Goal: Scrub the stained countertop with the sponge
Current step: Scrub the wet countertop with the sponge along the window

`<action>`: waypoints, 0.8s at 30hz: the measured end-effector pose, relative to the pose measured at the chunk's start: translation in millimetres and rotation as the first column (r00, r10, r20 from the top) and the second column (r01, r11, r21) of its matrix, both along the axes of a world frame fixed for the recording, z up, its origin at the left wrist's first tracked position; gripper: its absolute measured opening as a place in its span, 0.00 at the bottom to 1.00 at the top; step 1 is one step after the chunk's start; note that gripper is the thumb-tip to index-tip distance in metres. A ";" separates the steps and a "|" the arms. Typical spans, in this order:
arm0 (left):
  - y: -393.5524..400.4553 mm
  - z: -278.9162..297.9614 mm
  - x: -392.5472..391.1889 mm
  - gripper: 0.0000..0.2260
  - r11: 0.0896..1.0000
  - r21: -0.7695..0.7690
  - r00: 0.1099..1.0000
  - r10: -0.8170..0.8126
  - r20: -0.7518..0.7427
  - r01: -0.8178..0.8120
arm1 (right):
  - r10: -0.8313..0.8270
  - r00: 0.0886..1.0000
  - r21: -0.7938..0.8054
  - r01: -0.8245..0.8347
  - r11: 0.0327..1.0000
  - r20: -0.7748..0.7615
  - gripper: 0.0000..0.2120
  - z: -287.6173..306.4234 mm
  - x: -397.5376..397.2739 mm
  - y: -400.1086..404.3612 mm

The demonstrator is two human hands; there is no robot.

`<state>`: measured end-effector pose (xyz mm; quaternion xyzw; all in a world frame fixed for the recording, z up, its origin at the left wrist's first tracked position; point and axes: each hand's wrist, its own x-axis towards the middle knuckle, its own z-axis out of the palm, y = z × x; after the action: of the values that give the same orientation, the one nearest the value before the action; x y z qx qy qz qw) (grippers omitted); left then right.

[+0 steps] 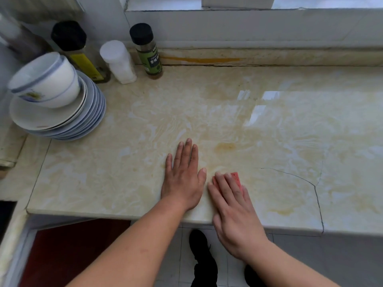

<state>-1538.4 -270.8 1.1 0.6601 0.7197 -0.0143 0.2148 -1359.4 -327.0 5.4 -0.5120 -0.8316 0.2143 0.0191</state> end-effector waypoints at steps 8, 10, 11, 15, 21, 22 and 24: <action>4.3 2.6 -70.9 0.33 0.998 0.069 0.996 0.022 -0.092 -0.015 | -0.059 0.998 -0.039 0.060 0.997 0.032 0.37 3.8 -35.5 -3.4; 7.4 1.5 -82.7 0.34 1.000 0.025 0.994 0.006 -0.106 -0.003 | -0.041 0.998 -0.048 0.043 0.998 0.045 0.36 5.1 -38.2 -15.9; 7.9 0.3 -85.7 0.34 1.000 0.018 0.994 -0.001 -0.109 0.003 | -0.036 0.998 -0.047 0.038 0.998 0.054 0.36 5.2 -41.7 -14.8; 8.4 -3.3 -85.3 0.34 0.999 0.032 0.995 -0.003 -0.095 0.006 | 0.000 1.000 -0.043 0.001 0.999 0.031 0.35 4.7 -67.1 27.4; 8.4 -4.1 -86.4 0.35 0.999 0.053 0.996 0.002 -0.087 0.002 | 0.001 1.000 -0.059 0.000 0.998 0.020 0.36 11.6 -72.8 28.9; 8.4 -4.7 -86.3 0.35 0.998 0.057 0.996 0.003 -0.084 0.001 | 0.019 1.000 -0.056 -0.018 0.998 0.014 0.36 12.9 -69.2 16.5; 8.2 -5.4 -86.8 0.35 0.998 0.066 0.997 0.011 -0.076 -0.006 | 0.048 0.999 -0.065 -0.046 0.997 0.021 0.36 13.7 -65.4 1.6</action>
<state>-1625.3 -262.5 -4.3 0.6628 0.7301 -0.0148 0.1656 -1424.8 -325.4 19.1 -0.4950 -0.8363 0.2356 -0.0116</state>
